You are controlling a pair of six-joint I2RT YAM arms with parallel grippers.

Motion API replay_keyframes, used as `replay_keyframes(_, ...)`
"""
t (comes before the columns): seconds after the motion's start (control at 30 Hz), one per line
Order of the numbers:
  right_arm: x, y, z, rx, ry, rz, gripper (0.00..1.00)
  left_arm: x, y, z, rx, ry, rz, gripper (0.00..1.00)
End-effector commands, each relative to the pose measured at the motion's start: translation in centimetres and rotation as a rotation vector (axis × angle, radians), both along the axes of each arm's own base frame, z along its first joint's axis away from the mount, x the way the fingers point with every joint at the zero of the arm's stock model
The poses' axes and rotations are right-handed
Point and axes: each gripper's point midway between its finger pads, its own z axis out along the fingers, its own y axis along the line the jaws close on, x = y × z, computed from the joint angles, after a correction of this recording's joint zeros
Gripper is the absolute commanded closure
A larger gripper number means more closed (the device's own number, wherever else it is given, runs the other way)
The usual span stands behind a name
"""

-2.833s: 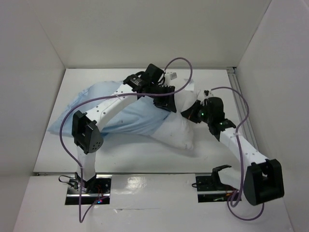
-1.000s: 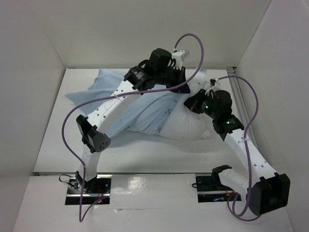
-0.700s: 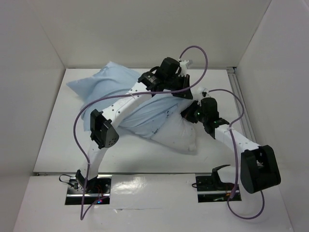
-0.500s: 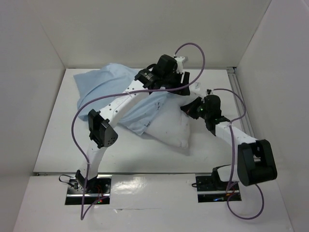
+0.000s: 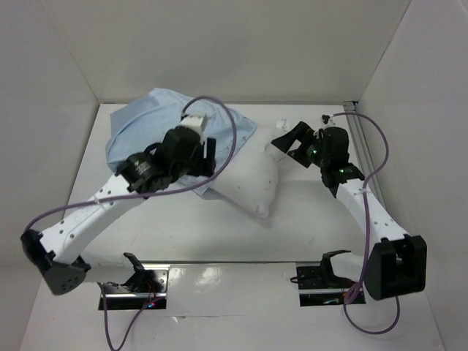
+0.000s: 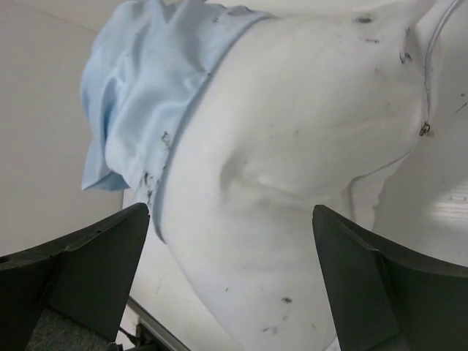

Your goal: Put the pillow into the pillowcase

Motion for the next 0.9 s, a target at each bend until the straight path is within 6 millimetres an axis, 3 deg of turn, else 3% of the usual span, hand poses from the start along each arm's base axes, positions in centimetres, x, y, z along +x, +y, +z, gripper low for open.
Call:
replay_keyframes(0.0,-1.5,-1.9,0.5,-0.071,0.001,-0.03,0.0,-0.7,4.4,-9.7,0.07,0.073,0.284,0.2)
replay_keyframes(0.03,-1.8,-2.0,0.0,-0.081,0.003,-0.026,0.0,-0.3,3.6,-10.4,0.005,0.04,0.307,0.17)
replay_keyframes(0.07,-2.2,-2.2,-0.8,-0.079,0.019,-0.026,0.0,-1.2,4.1,-13.6,0.031,0.077,0.293,0.12)
replay_keyframes(0.1,-2.4,-2.2,-1.3,-0.081,0.031,-0.026,0.0,-1.2,3.8,-14.5,0.01,0.078,0.293,0.09)
replay_keyframes(0.17,-2.6,-2.1,-1.7,-0.085,0.035,-0.01,0.0,-0.5,2.9,-15.3,-0.034,0.046,0.278,0.05)
replay_keyframes(0.23,-3.2,-2.4,-2.8,-0.096,0.073,-0.004,0.0,0.0,3.0,-17.1,0.005,0.051,0.298,0.0)
replay_keyframes(0.37,-3.9,-2.5,-3.8,-0.117,0.093,0.006,0.0,2.3,3.8,-19.0,0.064,0.029,0.366,0.0)
replay_keyframes(0.53,-4.3,-2.3,-4.2,-0.119,0.12,0.03,0.0,4.1,3.8,-20.9,0.092,0.029,0.389,0.07)
replay_keyframes(0.57,-4.4,-2.1,-4.2,-0.114,0.12,0.041,0.0,4.4,4.6,-21.6,0.127,0.03,0.406,0.07)
replay_keyframes(0.67,-5.2,-1.3,-4.3,-0.097,0.132,0.097,0.0,5.3,5.1,-21.7,0.123,0.03,0.423,0.09)
replay_keyframes(0.83,-7.0,-0.3,-4.8,-0.098,0.155,0.21,0.0,6.3,5.8,-21.2,0.134,0.011,0.419,0.24)
replay_keyframes(0.87,-7.2,-0.2,-4.9,-0.092,0.164,0.22,0.0,6.3,5.8,-21.2,0.144,0.01,0.411,0.35)
